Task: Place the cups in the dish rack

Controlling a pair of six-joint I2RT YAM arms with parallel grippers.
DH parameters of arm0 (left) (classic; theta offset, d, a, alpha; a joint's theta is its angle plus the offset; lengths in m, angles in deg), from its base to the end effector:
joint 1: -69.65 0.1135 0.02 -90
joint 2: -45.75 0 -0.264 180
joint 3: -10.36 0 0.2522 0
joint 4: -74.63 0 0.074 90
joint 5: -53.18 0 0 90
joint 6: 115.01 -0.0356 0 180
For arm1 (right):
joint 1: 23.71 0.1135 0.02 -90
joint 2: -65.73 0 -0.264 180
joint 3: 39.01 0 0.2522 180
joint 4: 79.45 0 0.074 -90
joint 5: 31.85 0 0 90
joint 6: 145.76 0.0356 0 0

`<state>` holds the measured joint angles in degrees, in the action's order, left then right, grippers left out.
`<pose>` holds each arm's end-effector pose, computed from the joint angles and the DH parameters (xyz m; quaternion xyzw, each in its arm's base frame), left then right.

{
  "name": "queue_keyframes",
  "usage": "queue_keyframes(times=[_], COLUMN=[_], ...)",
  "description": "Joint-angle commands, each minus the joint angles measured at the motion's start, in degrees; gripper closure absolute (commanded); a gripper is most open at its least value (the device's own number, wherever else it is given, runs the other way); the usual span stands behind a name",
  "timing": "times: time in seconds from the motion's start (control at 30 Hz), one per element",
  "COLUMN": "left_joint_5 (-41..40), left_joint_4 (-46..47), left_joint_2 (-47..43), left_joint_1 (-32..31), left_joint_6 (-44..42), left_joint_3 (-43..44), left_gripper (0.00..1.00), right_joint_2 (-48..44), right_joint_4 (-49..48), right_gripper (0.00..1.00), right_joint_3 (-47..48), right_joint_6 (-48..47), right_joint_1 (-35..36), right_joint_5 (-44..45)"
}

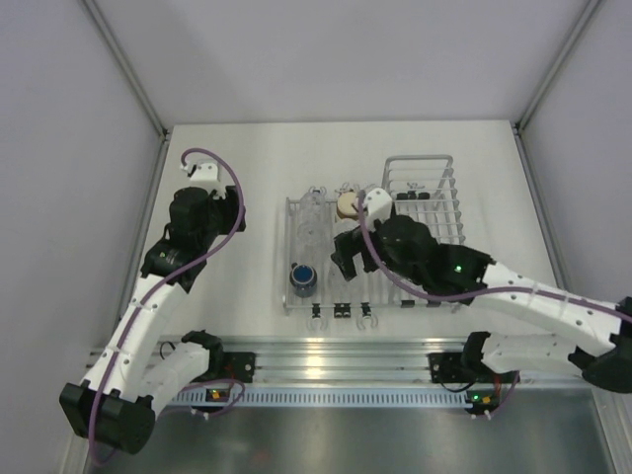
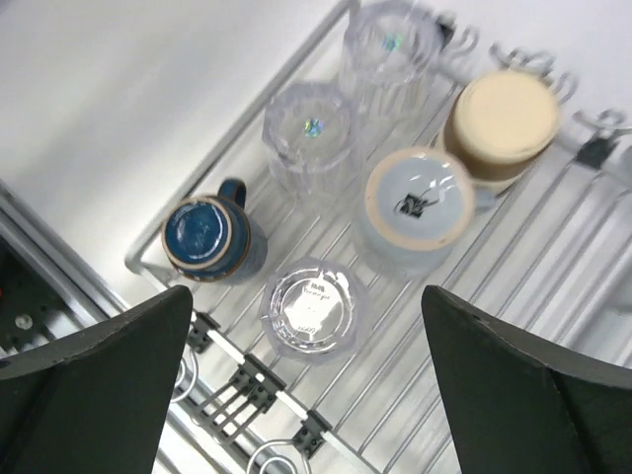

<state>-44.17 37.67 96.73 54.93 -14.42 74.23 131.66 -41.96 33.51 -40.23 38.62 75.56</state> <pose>0.1940 -0.0463 0.3303 -0.0047 0.8380 -0.0665 0.5416 0.1281 0.2213 0.3280 -0.2730 0.8188 0.2039 0.4620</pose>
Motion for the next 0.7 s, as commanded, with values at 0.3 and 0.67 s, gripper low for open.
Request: queue_keyframes(times=[0.3, 0.67], left_joint_5=[-0.2, -0.03], left_joint_4=[1.05, 1.05], left_joint_2=[-1.15, -1.24], left_joint_1=[0.22, 0.22], left_joint_6=[0.22, 0.22], left_joint_3=[-0.27, -0.45], left_gripper=[0.39, 0.39], right_joint_2=[-25.05, -30.07], right_joint_4=[-3.59, -4.74], right_gripper=[0.01, 0.0], right_joint_3=[-3.12, -4.62], right_joint_6=[-4.63, -8.76], right_joint_1=[-0.98, -3.53], right_joint_5=[38.96, 46.58])
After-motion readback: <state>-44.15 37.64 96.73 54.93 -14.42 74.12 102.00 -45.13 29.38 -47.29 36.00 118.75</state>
